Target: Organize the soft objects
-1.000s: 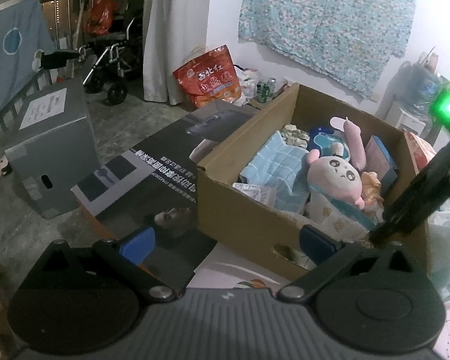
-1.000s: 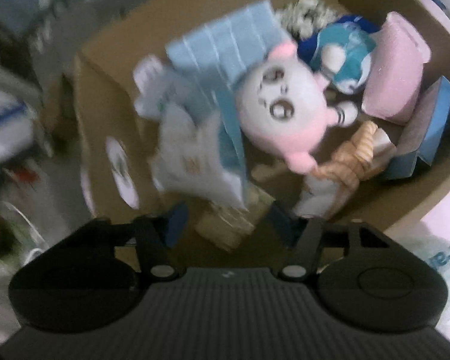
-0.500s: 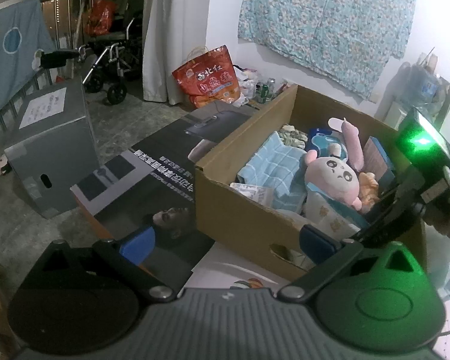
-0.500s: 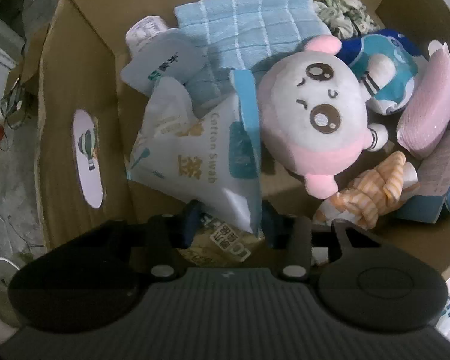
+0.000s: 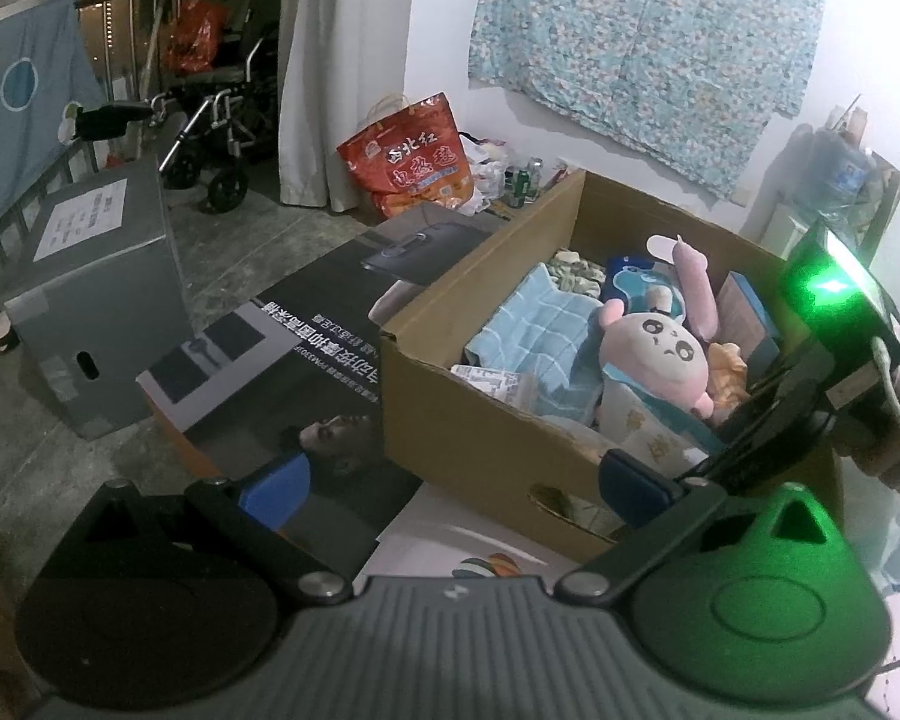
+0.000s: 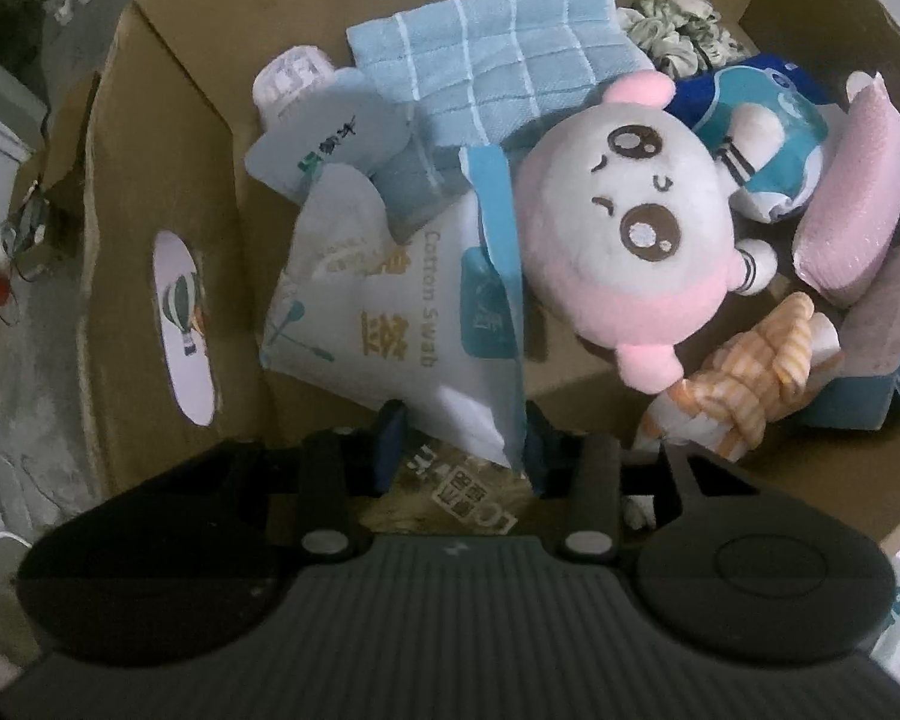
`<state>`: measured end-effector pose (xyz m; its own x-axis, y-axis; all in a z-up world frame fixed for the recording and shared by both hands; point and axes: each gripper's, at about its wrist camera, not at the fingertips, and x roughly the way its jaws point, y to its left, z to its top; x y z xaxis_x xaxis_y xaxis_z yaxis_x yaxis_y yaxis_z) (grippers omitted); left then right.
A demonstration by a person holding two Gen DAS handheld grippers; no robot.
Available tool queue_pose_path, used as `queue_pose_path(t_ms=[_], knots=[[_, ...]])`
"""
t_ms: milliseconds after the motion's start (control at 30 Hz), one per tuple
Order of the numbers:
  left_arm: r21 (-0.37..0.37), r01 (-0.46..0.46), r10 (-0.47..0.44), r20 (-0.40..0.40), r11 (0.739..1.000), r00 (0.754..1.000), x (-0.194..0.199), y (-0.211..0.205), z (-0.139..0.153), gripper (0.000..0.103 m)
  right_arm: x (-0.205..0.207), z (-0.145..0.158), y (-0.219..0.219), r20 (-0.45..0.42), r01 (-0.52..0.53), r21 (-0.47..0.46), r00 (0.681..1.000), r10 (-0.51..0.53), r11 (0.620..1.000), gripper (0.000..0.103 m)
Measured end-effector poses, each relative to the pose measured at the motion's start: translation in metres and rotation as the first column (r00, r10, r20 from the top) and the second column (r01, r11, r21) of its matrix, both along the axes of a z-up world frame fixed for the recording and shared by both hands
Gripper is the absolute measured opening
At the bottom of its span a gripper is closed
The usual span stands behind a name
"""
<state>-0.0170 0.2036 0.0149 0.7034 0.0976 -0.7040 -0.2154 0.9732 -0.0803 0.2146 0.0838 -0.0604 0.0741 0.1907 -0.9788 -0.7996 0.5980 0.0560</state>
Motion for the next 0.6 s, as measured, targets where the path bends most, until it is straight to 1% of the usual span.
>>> queue_pose_path(t_ms=[100,200,333,500,600], knots=[[-0.001,0.001,-0.001,0.0,1.0,1.0,0.0,0.0,0.0,0.103,-0.002,0.001,0.003,-0.005,-0.001,-0.037,1.0,0.0,0.999,0.043],[0.001,0.007,-0.007,0.0,1.0,1.0,-0.001,-0.001,0.001,0.103,-0.005,0.0,0.007,-0.01,-0.032,-0.085,0.999,0.031,0.996,0.044],[0.001,0.009,-0.009,-0.003,1.0,1.0,0.0,-0.001,0.001,0.103,-0.002,-0.001,0.01,-0.032,-0.004,-0.12,1.0,0.001,0.993,0.044],[0.001,0.012,-0.011,-0.003,1.0,1.0,0.0,0.0,0.001,0.103,-0.002,0.001,0.012,-0.026,-0.006,-0.137,1.0,0.003,0.991,0.044],[0.002,0.014,-0.014,-0.002,1.0,1.0,0.0,0.001,0.001,0.103,0.0,0.01,0.009,-0.019,0.002,-0.108,1.0,-0.005,0.994,0.045]])
